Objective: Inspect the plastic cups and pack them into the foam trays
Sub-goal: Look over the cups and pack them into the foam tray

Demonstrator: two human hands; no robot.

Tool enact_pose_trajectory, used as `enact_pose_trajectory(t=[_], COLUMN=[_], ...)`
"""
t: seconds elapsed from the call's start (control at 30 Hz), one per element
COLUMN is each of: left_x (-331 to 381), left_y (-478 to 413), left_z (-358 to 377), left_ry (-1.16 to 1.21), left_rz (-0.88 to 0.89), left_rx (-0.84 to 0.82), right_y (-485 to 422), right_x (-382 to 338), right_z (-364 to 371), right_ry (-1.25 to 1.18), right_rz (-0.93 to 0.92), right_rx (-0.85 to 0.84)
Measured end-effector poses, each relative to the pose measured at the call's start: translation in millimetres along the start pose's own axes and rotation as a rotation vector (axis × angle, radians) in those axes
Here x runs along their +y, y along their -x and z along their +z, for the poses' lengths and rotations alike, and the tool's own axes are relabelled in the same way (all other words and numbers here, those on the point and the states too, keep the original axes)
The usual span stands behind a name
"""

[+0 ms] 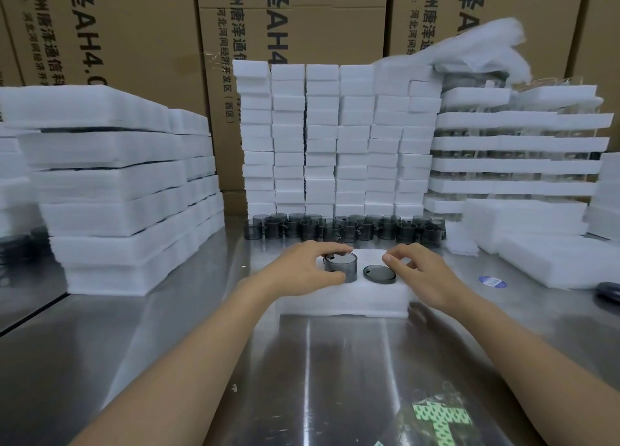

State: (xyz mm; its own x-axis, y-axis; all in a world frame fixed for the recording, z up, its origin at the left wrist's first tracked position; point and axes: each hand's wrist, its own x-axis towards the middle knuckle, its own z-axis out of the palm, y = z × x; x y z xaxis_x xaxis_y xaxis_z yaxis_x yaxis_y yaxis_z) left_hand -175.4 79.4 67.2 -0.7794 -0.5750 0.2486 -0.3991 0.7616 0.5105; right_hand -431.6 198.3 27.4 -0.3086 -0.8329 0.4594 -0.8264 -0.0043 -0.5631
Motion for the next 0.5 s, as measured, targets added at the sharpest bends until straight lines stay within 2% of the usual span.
enact_pose_trajectory(t=[0.5], left_x=[2.5], left_y=[-1.6], left_z=[-1.6], left_ry=[-0.066], left_rz=[-0.024], left_rx=[-0.101], right_y=[1.3], right_x=[-1.6], right_z=[-1.4], right_ry=[0.003], right_rz=[0.006], right_rx=[-0.003])
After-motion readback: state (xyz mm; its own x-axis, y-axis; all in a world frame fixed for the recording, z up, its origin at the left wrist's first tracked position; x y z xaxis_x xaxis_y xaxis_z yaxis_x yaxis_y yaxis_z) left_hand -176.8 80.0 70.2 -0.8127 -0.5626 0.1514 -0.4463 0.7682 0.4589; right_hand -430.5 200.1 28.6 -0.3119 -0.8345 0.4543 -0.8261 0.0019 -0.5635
